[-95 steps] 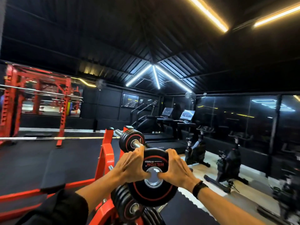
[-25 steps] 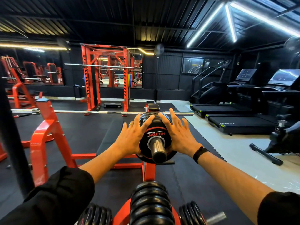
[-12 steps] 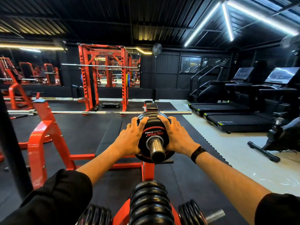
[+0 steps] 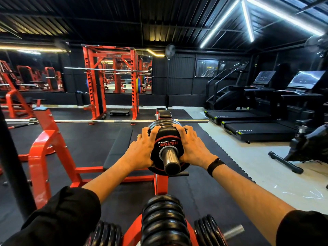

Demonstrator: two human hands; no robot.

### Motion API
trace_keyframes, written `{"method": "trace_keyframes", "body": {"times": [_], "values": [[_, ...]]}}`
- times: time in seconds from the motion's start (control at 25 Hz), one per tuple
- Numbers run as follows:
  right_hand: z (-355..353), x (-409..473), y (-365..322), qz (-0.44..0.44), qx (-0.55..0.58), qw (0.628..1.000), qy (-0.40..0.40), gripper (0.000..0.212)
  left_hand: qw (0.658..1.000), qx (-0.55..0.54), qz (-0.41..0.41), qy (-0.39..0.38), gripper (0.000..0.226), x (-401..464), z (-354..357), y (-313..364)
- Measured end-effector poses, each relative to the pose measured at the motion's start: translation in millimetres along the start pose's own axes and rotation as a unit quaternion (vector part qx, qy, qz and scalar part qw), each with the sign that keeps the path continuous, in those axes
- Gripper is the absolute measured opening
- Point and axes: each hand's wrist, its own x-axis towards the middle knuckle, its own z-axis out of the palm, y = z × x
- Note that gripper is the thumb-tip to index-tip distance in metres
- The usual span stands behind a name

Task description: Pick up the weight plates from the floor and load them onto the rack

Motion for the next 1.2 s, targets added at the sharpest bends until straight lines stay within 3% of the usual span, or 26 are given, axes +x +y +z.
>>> {"method": "trace_keyframes", "body": {"times": [1.2], "values": [[6.0, -1.0, -2.7, 0.004, 0.020, 0.999, 0.026, 0.105, 1.000, -0.017, -0.007, 0.009, 0.099, -2.7, 0.3, 2.5]]}}
